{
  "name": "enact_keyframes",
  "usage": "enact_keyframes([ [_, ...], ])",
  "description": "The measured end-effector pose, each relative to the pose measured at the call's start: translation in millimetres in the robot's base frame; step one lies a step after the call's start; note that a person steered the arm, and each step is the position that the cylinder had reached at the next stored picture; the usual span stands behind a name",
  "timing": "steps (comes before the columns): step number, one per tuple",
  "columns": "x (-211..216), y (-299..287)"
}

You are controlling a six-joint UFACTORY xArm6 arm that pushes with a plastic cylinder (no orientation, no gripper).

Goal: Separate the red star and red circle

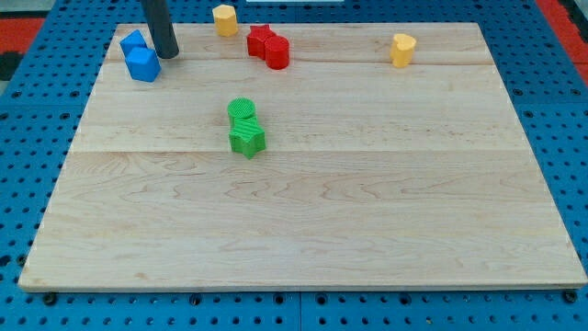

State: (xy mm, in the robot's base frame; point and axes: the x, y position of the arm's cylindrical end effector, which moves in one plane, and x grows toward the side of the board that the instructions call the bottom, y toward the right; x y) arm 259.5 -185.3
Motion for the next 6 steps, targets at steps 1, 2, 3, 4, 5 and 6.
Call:
enact_keyframes([
  [1,0.0,8.1],
  [2,0.0,36.3],
  [3,0.2,80.8],
  [4,3.6,134.1],
  [5,3.6,168.9],
  [6,3.6,182.8],
])
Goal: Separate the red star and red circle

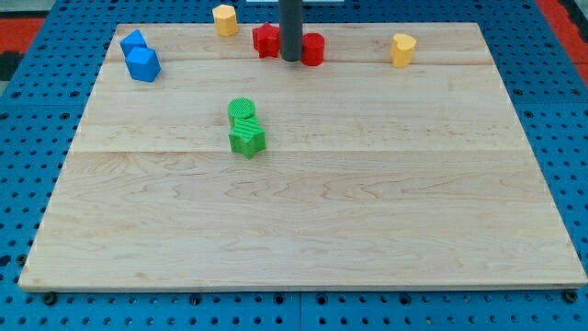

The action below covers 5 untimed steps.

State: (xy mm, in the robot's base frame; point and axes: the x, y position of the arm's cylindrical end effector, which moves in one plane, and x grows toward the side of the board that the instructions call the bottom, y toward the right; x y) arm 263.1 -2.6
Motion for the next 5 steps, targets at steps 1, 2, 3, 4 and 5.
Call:
enact_keyframes([
  [1,-0.8,0.2],
  [2,-1.0,0.2],
  [3,-21.3,1.5],
  [4,-30.2,-6.6],
  [5,-47.9,-1.9],
])
